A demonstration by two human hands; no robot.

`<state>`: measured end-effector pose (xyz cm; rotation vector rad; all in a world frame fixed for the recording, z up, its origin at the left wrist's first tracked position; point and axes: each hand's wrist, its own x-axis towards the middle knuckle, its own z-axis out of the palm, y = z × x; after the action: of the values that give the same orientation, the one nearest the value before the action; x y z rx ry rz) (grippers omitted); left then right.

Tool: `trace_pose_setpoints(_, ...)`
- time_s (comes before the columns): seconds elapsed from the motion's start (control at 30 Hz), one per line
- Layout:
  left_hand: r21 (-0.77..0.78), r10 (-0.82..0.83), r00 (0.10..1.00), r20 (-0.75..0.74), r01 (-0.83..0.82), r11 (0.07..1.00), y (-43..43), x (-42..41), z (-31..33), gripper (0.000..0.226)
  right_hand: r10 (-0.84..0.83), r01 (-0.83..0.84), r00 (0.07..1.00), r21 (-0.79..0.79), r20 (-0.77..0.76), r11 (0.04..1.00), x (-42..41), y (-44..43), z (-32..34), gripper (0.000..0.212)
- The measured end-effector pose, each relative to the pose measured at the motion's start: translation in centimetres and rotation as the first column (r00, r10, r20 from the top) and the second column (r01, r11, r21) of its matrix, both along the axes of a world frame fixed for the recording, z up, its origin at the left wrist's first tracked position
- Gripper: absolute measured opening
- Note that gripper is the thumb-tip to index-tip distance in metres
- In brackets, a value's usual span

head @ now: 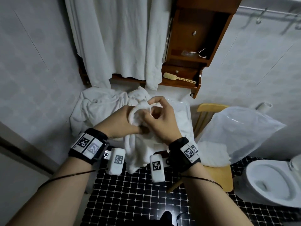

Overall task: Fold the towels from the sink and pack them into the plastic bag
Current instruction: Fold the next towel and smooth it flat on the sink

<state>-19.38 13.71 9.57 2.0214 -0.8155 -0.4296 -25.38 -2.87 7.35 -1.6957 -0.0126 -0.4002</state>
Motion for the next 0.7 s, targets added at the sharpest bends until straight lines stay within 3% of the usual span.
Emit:
trace_pose_setpoints(0.03, 0.040, 0.075, 0.997, 0.024, -0.076, 0.996, 0.2, 0.2, 0.1, 0.018, 0.030, -0.030, 0.999, -0.016, -0.015, 0.999, -0.2, -0.7, -0.6, 0.043)
trace_pose_setpoints(0.1, 0.013, 0.230, 0.969, 0.088, -0.232, 0.973, 0.4, 0.5, 0.2, 0.022, 0.053, -0.080, 0.990, -0.216, -0.128, 0.973, -0.5, -1.9, -2.9, 0.061)
trace_pose_setpoints(0.13, -0.068, 0.271, 0.960, 0.074, -0.266, 0.962, 0.4, 0.5, 0.4, 0.021, 0.022, -0.098, 0.976, -0.351, -0.215, 0.931, -0.5, -2.4, -4.3, 0.061)
trace_pose_setpoints(0.2, -0.263, 0.359, 0.933, -0.007, -0.348, 0.900, 0.2, 0.3, 1.4, 0.011, -0.079, -0.120, 0.941, -0.542, -0.330, 0.832, -0.8, -3.6, -7.7, 0.041)
trace_pose_setpoints(0.3, -0.528, 0.552, 0.830, -0.085, -0.508, 0.681, 0.3, 0.7, 3.0, 0.009, -0.236, -0.103, 0.847, -0.581, -0.477, 0.807, -1.3, -5.6, -11.5, 0.010)
trace_pose_setpoints(0.37, -0.657, 0.676, 0.726, -0.124, -0.571, 0.492, 0.7, 1.7, 3.8, 0.015, -0.278, -0.123, 0.779, -0.572, -0.562, 0.811, -1.4, -7.2, -13.0, 0.009)
trace_pose_setpoints(0.43, -0.681, 0.788, 0.609, -0.084, -0.613, 0.401, 0.9, 2.3, 4.0, 0.022, -0.331, -0.125, 0.728, -0.591, -0.601, 0.797, -1.2, -8.6, -13.6, 0.010)
trace_pose_setpoints(0.5, -0.605, 0.812, 0.581, -0.052, -0.666, 0.437, 0.3, 2.4, 3.4, 0.022, -0.389, -0.053, 0.696, -0.583, -0.603, 0.810, -0.6, -9.5, -12.4, 0.022)
trace_pose_setpoints(0.6, -0.255, 0.682, 0.728, -0.069, -0.674, 0.693, -0.8, 2.2, 1.2, 0.014, -0.392, 0.142, 0.791, -0.482, -0.470, 0.865, 0.5, -9.8, -7.9, 0.018)
trace_pose_setpoints(0.63, -0.138, 0.599, 0.799, -0.045, -0.599, 0.789, -1.1, 2.1, 0.3, 0.024, -0.358, 0.170, 0.850, -0.442, -0.386, 0.881, 0.5, -9.6, -6.0, 0.019)
trace_pose_setpoints(0.7, -0.028, 0.331, 0.942, 0.054, -0.329, 0.944, -1.5, 1.7, -1.1, 0.070, -0.206, 0.074, 0.937, -0.414, -0.284, 0.907, 0.2, -8.1, -2.2, 0.023)
